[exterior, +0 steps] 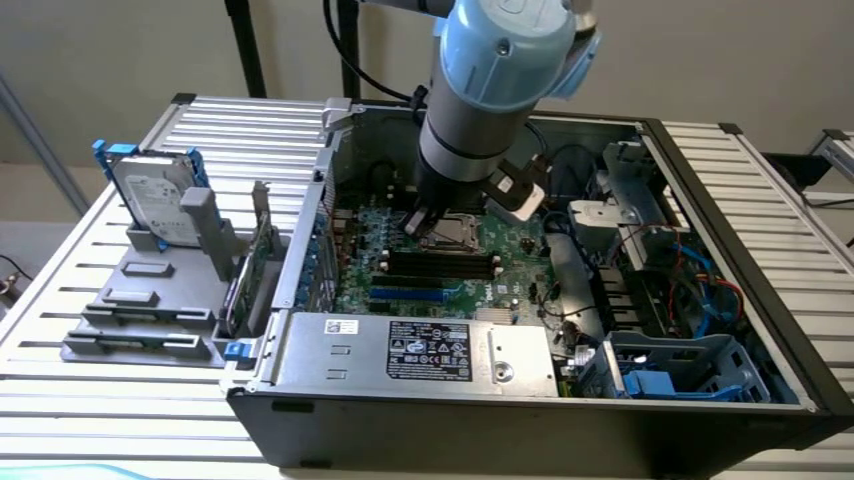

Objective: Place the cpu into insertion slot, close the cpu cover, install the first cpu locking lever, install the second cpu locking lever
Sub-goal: 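Install the second cpu locking lever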

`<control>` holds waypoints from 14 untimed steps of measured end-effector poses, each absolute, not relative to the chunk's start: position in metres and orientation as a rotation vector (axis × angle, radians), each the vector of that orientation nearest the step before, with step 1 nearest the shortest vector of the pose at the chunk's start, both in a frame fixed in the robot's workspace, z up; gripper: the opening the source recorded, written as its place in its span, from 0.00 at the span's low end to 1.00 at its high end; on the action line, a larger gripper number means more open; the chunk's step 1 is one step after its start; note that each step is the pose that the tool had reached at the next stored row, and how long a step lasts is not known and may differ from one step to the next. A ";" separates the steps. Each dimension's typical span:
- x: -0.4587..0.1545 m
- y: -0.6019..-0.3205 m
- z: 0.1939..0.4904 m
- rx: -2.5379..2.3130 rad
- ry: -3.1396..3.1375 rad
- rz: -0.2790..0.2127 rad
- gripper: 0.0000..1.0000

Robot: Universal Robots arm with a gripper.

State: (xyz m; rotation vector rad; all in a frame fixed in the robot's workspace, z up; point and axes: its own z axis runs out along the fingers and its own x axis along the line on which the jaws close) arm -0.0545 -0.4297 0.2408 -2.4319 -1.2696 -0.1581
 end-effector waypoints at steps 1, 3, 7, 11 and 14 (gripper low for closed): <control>-0.055 -0.430 0.241 -2.432 -1.270 -0.158 0.11; -0.055 -0.430 0.241 -2.432 -1.270 -0.157 0.11; -0.057 -0.430 0.238 -2.432 -1.270 -0.157 0.11; -0.059 -0.430 0.234 -2.434 -1.271 -0.156 0.11; -0.061 -0.430 0.229 -2.437 -1.272 -0.154 0.11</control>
